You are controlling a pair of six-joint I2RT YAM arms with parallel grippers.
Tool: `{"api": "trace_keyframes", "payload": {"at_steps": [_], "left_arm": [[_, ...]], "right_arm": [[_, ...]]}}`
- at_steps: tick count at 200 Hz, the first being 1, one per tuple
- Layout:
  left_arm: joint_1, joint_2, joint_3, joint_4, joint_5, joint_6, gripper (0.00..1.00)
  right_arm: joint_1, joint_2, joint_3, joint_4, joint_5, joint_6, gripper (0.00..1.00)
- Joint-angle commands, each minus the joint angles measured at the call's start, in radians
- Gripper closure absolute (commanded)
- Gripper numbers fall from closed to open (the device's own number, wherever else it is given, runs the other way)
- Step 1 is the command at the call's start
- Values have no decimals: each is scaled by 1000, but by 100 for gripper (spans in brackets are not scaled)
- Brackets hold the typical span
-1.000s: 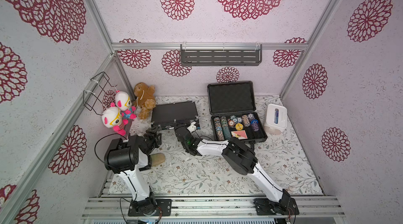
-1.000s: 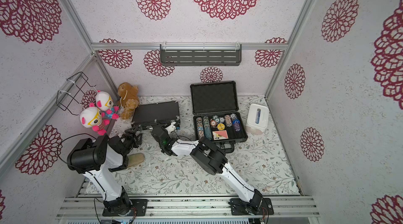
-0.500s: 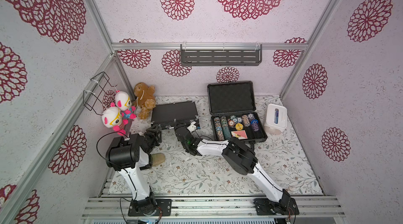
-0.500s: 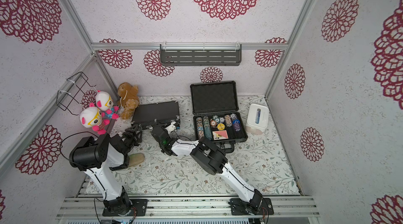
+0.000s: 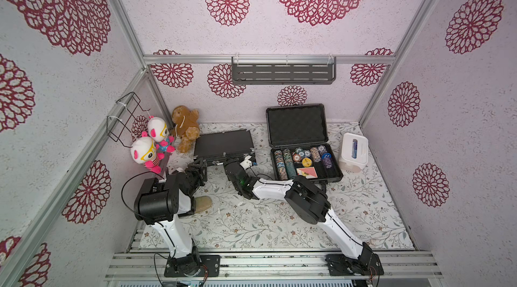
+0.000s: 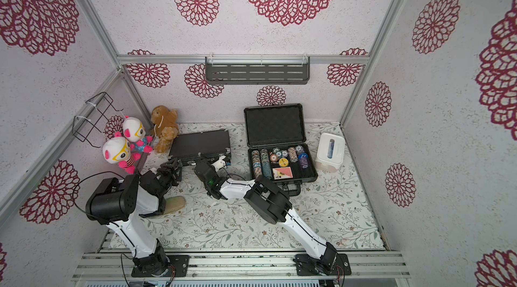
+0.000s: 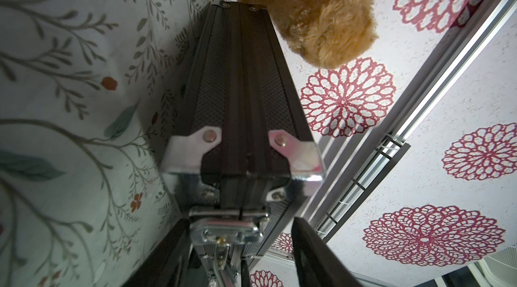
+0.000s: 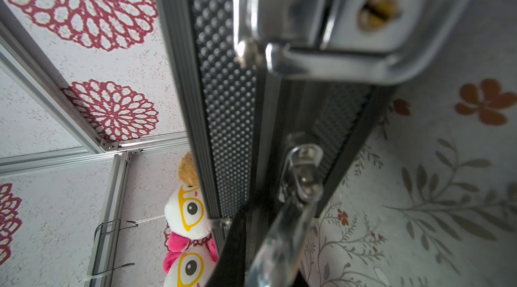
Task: Open the poker set cases
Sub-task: Open the fastener on the poker set case.
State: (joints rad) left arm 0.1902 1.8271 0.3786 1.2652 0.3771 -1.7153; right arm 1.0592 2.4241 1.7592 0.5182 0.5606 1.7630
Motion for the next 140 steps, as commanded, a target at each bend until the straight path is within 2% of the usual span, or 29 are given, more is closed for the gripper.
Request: {"api": "trace_keyframes", "payload": {"at_steps": [1, 22, 52, 84, 140], "left_arm": [[-6, -63, 3, -50, -22, 32, 38], [-6, -82, 17, -101, -22, 48, 39], [-6, -81, 23, -98, -25, 45, 45], [-6, -86, 22, -102, -29, 43, 57], [-9, -133, 34, -173, -18, 58, 65]], "right_arm": [[24, -161, 54, 196, -58, -126, 100], [24, -161, 55, 198, -60, -125, 100], [24, -166, 50, 198, -64, -126, 100], [24, -166, 45, 203, -65, -122, 100], [24, -171, 32, 206, -65, -123, 100]]}}
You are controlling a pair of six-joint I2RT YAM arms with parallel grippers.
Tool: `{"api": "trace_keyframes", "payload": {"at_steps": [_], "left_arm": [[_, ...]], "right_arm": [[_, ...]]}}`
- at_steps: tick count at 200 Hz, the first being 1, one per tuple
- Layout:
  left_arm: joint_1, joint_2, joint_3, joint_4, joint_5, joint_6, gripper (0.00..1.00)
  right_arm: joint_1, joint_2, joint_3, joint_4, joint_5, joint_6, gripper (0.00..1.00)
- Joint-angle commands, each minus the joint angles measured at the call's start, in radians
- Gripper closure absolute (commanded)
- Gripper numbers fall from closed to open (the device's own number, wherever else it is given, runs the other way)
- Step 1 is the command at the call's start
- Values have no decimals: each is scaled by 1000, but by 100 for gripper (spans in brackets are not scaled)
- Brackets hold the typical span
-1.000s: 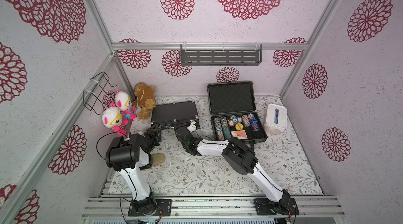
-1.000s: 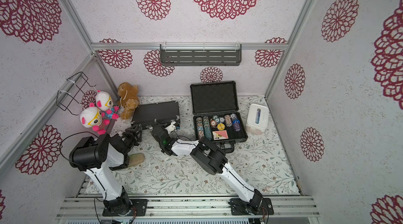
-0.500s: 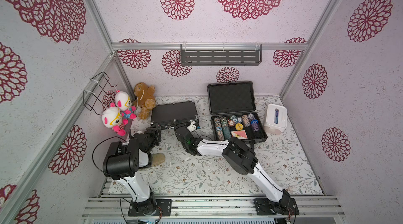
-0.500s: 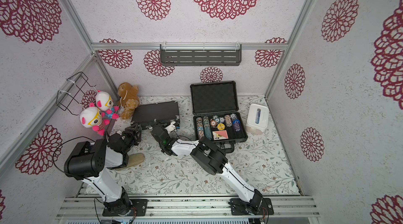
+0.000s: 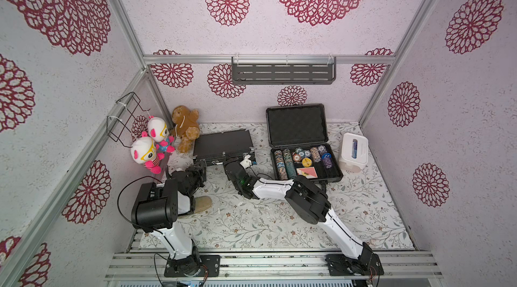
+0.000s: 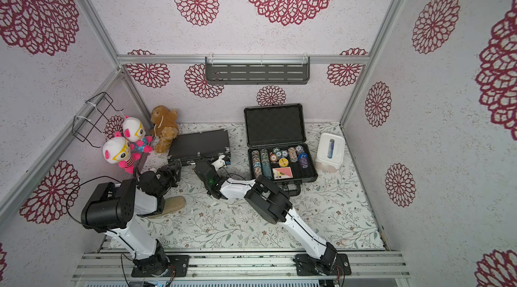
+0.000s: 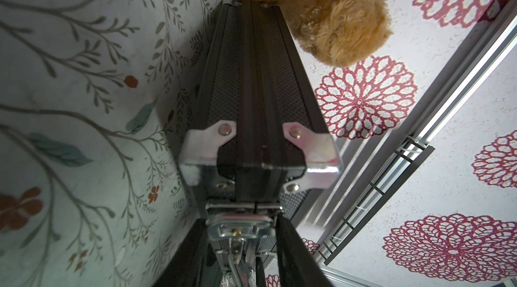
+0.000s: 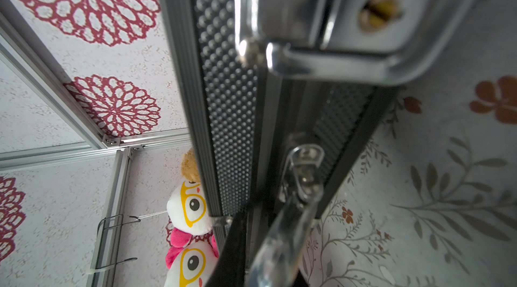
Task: Open the poker set cases
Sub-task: Open the fastener on the poker set case.
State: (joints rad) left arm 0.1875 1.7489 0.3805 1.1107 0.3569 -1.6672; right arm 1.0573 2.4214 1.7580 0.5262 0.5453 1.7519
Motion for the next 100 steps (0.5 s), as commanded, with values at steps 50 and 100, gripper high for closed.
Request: {"api": "trace_keyframes", "payload": {"at_steps": [50, 100], "left_arm": [[-29, -220, 69, -258, -6, 72, 67], [-63, -505, 182, -759, -114, 266, 65]], "right_arm": [[26, -165, 15, 182, -48, -92, 100], [26, -162, 6, 188, -50, -75, 100]]}}
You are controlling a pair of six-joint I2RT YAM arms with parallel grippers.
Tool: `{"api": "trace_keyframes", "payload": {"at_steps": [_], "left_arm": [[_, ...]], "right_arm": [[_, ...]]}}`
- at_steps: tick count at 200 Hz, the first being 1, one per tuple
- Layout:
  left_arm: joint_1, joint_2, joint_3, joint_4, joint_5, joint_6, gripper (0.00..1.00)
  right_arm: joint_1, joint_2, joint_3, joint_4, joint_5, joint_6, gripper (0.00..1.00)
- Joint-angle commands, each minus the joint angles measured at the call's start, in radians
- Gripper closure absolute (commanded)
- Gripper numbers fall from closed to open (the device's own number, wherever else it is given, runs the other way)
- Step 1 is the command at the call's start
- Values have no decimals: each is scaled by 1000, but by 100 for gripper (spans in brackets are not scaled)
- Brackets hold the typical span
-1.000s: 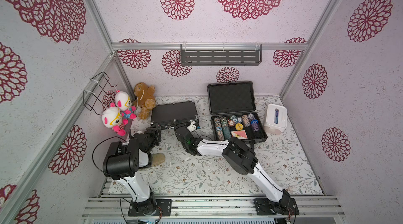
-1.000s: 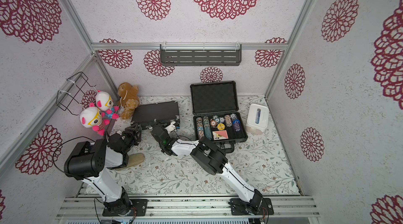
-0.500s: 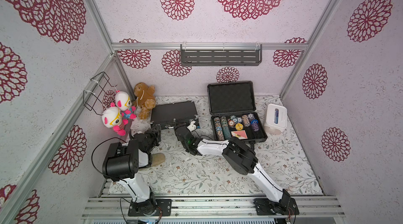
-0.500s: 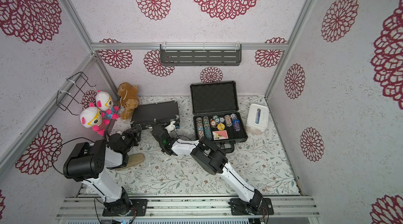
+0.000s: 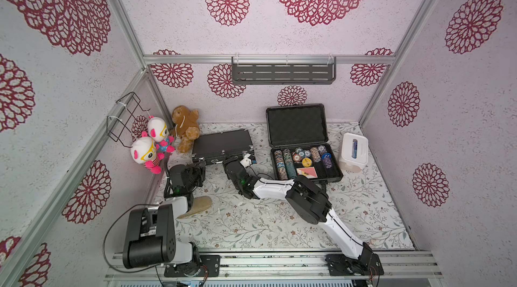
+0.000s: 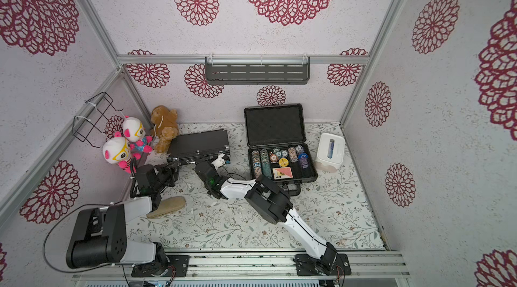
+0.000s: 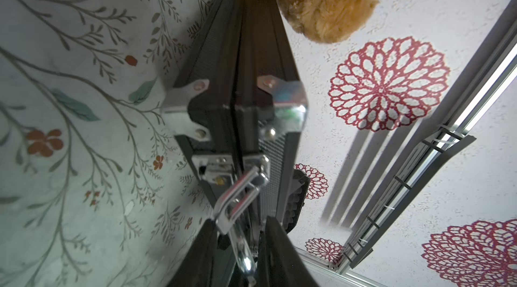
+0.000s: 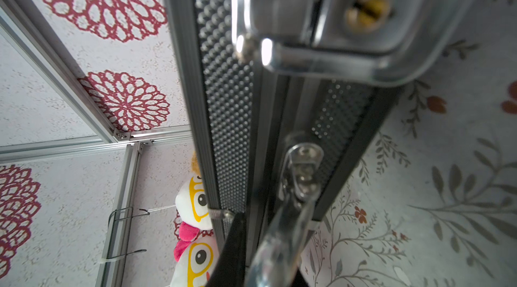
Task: Open the poker set cases
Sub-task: Open the fastener on the poker set case.
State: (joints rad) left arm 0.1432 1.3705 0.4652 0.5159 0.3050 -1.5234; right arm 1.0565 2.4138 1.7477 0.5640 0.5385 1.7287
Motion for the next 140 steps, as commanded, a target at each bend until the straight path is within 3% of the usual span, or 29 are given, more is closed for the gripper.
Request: {"api": "trace_keyframes", "payload": {"at_steps": [1, 67, 140], "left_arm": [[-19, -131, 99, -171, -66, 126, 65], [-18, -229, 154, -392, -109, 275, 38], [32, -170, 114, -436, 23, 381, 33]], "right_arm": [[27, -155, 16, 150, -43, -52, 100], [29, -161, -18, 151, -42, -51, 100], [34, -144, -123, 130, -2, -38, 100]]}}
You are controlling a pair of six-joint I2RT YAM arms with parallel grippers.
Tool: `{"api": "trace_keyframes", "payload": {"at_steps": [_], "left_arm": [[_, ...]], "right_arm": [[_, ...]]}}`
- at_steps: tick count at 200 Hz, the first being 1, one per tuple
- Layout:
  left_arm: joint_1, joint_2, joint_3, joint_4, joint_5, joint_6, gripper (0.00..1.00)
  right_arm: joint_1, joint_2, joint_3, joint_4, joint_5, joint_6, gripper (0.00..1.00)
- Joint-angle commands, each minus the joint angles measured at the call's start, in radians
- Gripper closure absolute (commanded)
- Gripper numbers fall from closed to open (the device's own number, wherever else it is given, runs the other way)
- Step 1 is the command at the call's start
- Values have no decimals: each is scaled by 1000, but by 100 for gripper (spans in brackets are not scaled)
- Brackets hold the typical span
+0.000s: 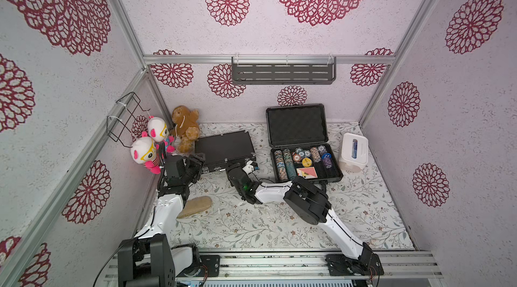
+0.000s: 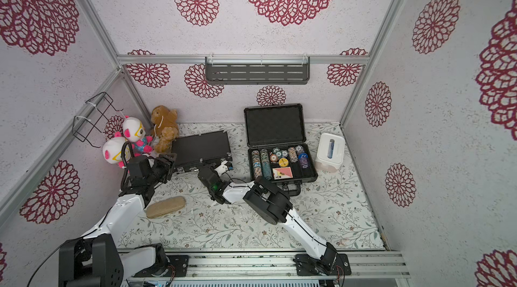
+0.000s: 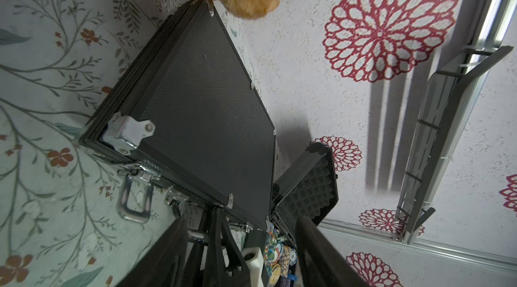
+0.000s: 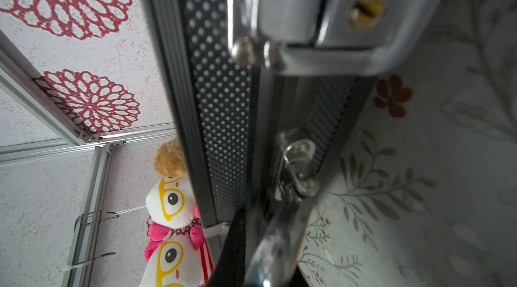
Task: Open the poker set cases
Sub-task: Open the fastener on the poker set case, then place the poker set case at the center of the board, then adjust the poker set case at the center of the board.
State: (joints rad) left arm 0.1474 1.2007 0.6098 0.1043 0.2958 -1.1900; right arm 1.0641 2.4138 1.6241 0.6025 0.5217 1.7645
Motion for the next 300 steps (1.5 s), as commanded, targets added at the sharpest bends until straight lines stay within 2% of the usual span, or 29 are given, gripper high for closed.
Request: {"api": "trace_keyframes", "payload": {"at_steps": [1, 60, 77, 110, 127, 161, 180, 188, 205, 217, 230, 255, 276, 300], "left_arm": [[28, -1, -31, -25, 31, 49, 33], [87, 29, 2, -93, 55, 101, 25], [100, 37, 5, -94, 50, 107, 23], [116, 51, 45, -167, 26, 129, 15], [116, 52, 77, -207, 17, 144, 11], [116, 59, 111, -230, -23, 175, 9], [116, 60, 96, -177, -60, 162, 6], [116, 60, 90, -148, -74, 156, 5], [116, 72, 100, -115, -101, 159, 5], [117, 89, 120, -116, -113, 183, 5], [117, 109, 133, -107, -119, 202, 5], [116, 139, 120, -20, -101, 191, 5], [115, 165, 114, 38, -92, 175, 5], [102, 201, 140, 51, -93, 181, 5]], "right_arm": [[27, -144, 0, 90, 15, -74, 100], [51, -122, -48, 45, 31, -59, 100], [57, -124, -66, 36, 34, -61, 92], [58, -169, -155, 24, 18, -68, 61], [58, -213, -219, 20, 22, -93, 54], [66, -334, -340, -21, 81, -270, 49], [65, -402, -422, -30, 106, -390, 46], [65, -437, -455, -13, 114, -492, 46], [67, -507, -468, -9, 87, -837, 41], [55, -537, -426, -117, 57, -1009, 31], [22, -542, -353, -261, 5, -1129, 20], [-99, -498, -211, -501, -179, -1178, 13], [-193, -454, -147, -557, -326, -1172, 13], [-263, -415, -82, -597, -390, -1186, 12]]}}
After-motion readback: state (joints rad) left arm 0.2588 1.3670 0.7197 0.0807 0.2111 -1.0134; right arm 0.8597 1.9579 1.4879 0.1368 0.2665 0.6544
